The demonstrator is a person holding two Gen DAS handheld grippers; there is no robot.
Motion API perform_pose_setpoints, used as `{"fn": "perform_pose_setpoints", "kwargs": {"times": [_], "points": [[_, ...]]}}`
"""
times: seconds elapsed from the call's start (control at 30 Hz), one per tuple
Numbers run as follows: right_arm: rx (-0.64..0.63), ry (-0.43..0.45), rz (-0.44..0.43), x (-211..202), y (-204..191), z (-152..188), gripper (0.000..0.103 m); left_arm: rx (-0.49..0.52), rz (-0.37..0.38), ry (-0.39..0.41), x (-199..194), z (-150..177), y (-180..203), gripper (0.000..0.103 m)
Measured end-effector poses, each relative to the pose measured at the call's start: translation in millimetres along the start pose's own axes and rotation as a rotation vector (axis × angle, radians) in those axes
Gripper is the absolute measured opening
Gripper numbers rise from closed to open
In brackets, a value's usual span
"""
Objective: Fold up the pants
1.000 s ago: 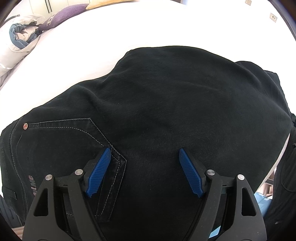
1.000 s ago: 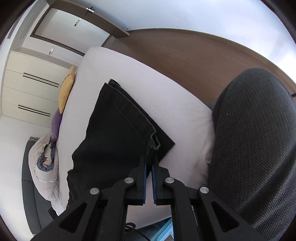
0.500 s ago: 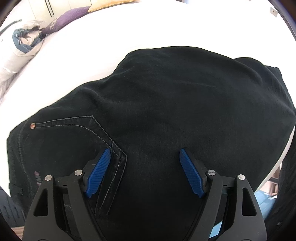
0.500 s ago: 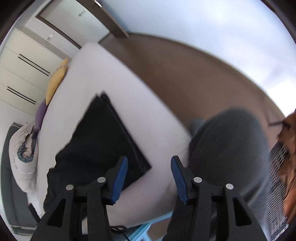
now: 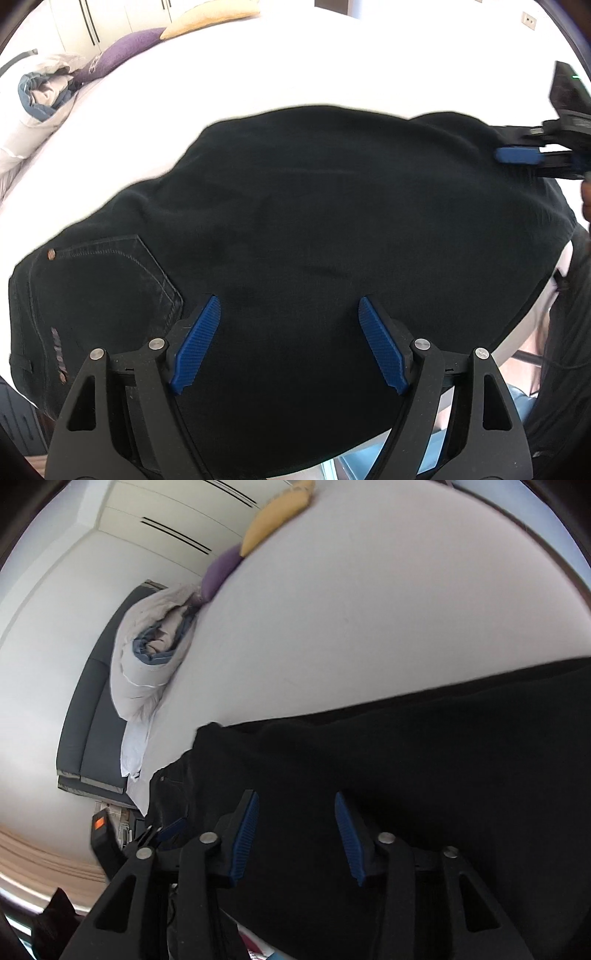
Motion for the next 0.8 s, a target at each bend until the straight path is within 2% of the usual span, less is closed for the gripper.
{"fn": "perform_pose_setpoints", "kwargs": {"times": [0.03,0.07,0.13,0.2,0.3,0.4,0.47,0.53,0.57,0.6,0.63,0.67,0.73,0.77,0.8], "points": [[0.015,0.01,0.037,4.5,12.6,-5.4,0.015,-0.007,0.001,-0.007,2.5,1.8,-0.7,0.077],[0.029,0.026,0.039,4.7,21.1,-4.8,0.003,-0.018,0.006,-0.011,4.0,5.0,-2.0,0.077],[0.143,0.081,0.007,-6.5,54.6,-19.5,0.0,-0.042,0.014,-0.009,4.9,9.5,-5.6,0.077],[0.206,0.134,-0.024,-22.8,73.6,-29.6,0.0,-0.06,0.011,-0.004,4.2,13.2,-8.2,0.077],[0.217,0.244,0.054,-54.5,97.1,-41.8,0.0,-0.072,0.003,0.001,3.7,16.2,-9.1,0.078],[0.296,0.363,0.18,-98.1,135.2,-43.7,0.0,-0.074,-0.006,0.001,0.6,20.6,-10.7,0.079],[0.333,0.378,0.213,-117.5,141.2,-40.6,0.0,-0.079,-0.013,0.002,0.6,22.1,-5.9,0.079],[0.269,0.385,0.245,-130.6,118.5,-30.5,0.012,-0.085,-0.02,0.004,3.8,20.0,-5.2,0.079],[0.216,0.383,0.204,-133.0,96.8,-23.0,0.014,-0.092,-0.027,0.009,1.4,21.5,-6.5,0.079],[0.16,0.37,0.123,-131.2,71.3,-14.4,0.02,-0.095,-0.03,0.016,-0.9,23.0,-8.1,0.079],[0.112,0.347,0.046,-127.9,47.2,-4.7,0.034,-0.091,-0.018,0.032,-5.2,21.7,-4.7,0.079],[0.069,0.312,-0.02,-121.3,25.9,9.0,0.039,-0.082,-0.001,0.054,-11.7,21.3,3.2,0.079],[0.033,0.23,-0.082,-95.9,4.0,39.6,0.041,-0.05,0.025,0.08,-14.9,14.2,20.1,0.079],[0.049,0.157,-0.091,-74.1,4.8,57.9,0.041,-0.032,0.029,0.073,-12.4,13.1,27.8,0.078],[0.089,0.11,-0.059,-59.9,14.8,71.4,0.039,-0.012,0.029,0.055,-6.7,13.8,35.2,0.079]]}}
Point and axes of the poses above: each gripper's, at about its wrist camera, not at the fingertips, and x roughly the way its jaws point, y to its right, z to its underside, the point moved 10 cm from there along x, roughly the way its jaws point, and after that the axes turned 5 degrees about -y, right-handed, at the moved point
